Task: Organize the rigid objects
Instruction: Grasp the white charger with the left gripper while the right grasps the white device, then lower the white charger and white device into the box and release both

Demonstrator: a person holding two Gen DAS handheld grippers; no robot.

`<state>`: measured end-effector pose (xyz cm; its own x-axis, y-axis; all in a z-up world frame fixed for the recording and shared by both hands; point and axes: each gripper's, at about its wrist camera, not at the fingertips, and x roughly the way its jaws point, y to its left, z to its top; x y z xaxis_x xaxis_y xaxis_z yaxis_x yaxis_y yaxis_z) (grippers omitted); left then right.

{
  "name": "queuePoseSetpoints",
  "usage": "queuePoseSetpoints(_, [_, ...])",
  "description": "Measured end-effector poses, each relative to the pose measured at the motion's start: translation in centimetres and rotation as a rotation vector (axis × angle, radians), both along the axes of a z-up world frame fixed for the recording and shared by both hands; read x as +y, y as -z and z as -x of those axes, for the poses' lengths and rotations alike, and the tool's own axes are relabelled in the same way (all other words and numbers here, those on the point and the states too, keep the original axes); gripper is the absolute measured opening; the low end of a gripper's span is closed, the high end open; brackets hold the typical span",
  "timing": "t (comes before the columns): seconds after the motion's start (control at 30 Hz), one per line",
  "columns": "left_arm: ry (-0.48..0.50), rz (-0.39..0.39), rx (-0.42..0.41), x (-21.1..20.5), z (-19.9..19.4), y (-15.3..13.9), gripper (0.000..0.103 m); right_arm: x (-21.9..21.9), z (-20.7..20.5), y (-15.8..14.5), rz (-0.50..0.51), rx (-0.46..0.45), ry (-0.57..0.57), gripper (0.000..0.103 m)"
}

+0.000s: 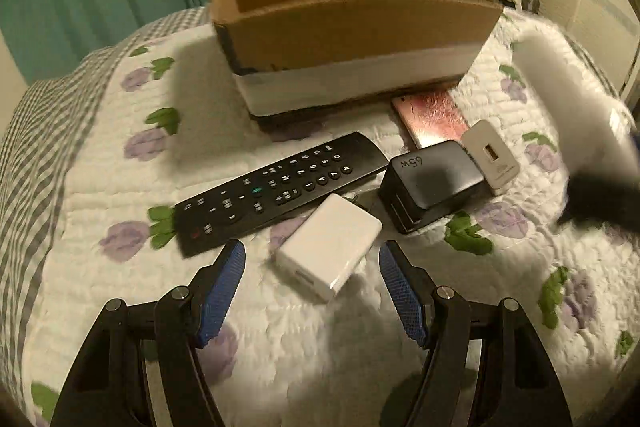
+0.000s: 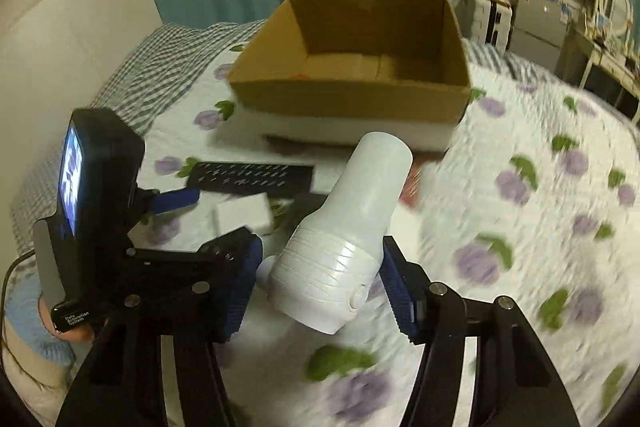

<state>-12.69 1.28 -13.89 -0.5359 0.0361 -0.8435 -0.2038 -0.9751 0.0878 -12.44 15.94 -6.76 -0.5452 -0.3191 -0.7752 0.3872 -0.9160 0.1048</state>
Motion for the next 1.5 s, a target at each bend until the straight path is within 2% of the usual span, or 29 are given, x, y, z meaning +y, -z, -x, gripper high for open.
queuePoseSetpoints(0.13, [0.017,0.028,-0.047,0.5,1.4,1.8,0.072,1.8,1.2,0.4,0.013,-0.006,0.027,0.059])
queuePoseSetpoints(0.33, [0.047,0.046,-0.059,1.4,2.5,2.7,0.072,3.0,2.1,2.8,0.039,-0.074,0.043,0.059])
queuePoseSetpoints(0.4, [0.054,0.047,-0.052,1.7,2.2,2.6,0.069,3.2,2.0,3.0,0.040,-0.079,0.044,0.059])
queuePoseSetpoints(0.43, [0.060,0.044,-0.043,1.8,1.9,2.4,0.058,3.2,1.9,3.0,0.038,-0.076,0.044,0.059])
queuePoseSetpoints(0.47, [0.065,0.033,-0.041,1.8,1.6,2.2,0.054,3.2,1.9,3.0,0.036,-0.074,0.044,0.059])
queuePoseSetpoints(0.63, [0.030,0.013,-0.017,1.9,-0.1,0.9,0.054,3.0,1.1,2.1,0.031,-0.046,0.039,0.059])
queuePoseSetpoints(0.87, [-0.070,-0.022,0.094,1.8,-2.3,-4.7,0.054,2.6,-0.2,-1.0,0.011,0.028,0.020,0.059])
queuePoseSetpoints(1.1, [-0.132,-0.074,0.236,0.7,-1.9,-12.0,0.054,1.8,0.2,-8.3,-0.085,0.220,-0.048,0.059])
queuePoseSetpoints(1.3, [-0.146,-0.101,0.326,0.6,0.9,-17.1,0.054,1.5,3.7,-13.2,-0.088,0.316,-0.071,0.059])
queuePoseSetpoints(1.4, [-0.139,-0.085,0.360,1.0,3.7,-18.7,0.054,1.2,6.4,-14.4,-0.084,0.333,-0.077,0.059])
queuePoseSetpoints(1.5, [-0.129,-0.074,0.366,1.5,6.7,-19.1,0.054,0.8,9.7,-14.3,-0.076,0.323,-0.084,0.059])
